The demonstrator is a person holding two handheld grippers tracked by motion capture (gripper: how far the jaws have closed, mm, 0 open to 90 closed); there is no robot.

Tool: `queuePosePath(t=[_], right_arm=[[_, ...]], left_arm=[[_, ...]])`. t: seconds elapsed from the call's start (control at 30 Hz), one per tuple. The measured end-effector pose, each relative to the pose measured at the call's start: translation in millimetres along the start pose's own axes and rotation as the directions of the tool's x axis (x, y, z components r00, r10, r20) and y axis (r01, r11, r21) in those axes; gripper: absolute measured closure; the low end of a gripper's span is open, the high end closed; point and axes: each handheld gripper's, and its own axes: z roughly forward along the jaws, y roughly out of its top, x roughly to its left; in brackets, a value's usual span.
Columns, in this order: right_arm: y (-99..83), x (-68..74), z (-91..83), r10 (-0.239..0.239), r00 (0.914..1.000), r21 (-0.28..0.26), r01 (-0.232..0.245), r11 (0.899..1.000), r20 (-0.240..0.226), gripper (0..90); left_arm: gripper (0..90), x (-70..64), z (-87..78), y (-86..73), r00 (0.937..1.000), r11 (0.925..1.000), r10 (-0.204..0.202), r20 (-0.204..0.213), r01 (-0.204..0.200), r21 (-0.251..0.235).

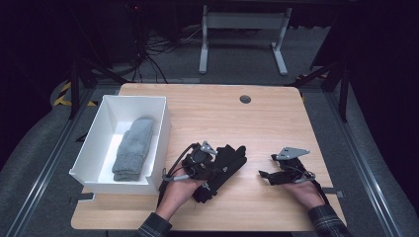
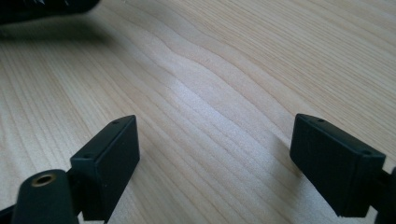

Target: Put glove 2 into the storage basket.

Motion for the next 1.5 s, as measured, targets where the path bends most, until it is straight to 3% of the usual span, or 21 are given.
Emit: queuePosePath(t=[0.43, 0.93, 1.23, 1.5], right_arm=[[0.0, 0.2, 0.0, 0.005, 1.0000, 0.003, -0.005, 1.000, 0.004, 15.6], [0.0, 0.2, 0.0, 0.007, 1.0000, 0.003, -0.007, 1.000, 0.006, 15.6], [0.0, 0.3, 0.0, 0.009, 0.9999, 0.003, -0.009, 1.000, 0.008, 15.5], [0.1, 0.3, 0.1, 0.010, 0.9999, 0.003, -0.010, 1.000, 0.009, 15.5]], left_arm=[[68.1, 2.7, -46.0, 29.7, 0.9992, 0.9995, -0.009, -0.040, 0.007, -0.032], [67.9, 27.7, -109.3, 47.2, 0.9954, 0.9947, -0.062, -0.073, 0.055, -0.087], [67.7, 50.0, -149.2, 43.8, 0.9860, 0.9872, -0.107, -0.128, 0.090, -0.132], [67.6, 71.5, -183.5, 28.9, 0.9681, 0.9751, -0.173, -0.181, 0.143, -0.169]])
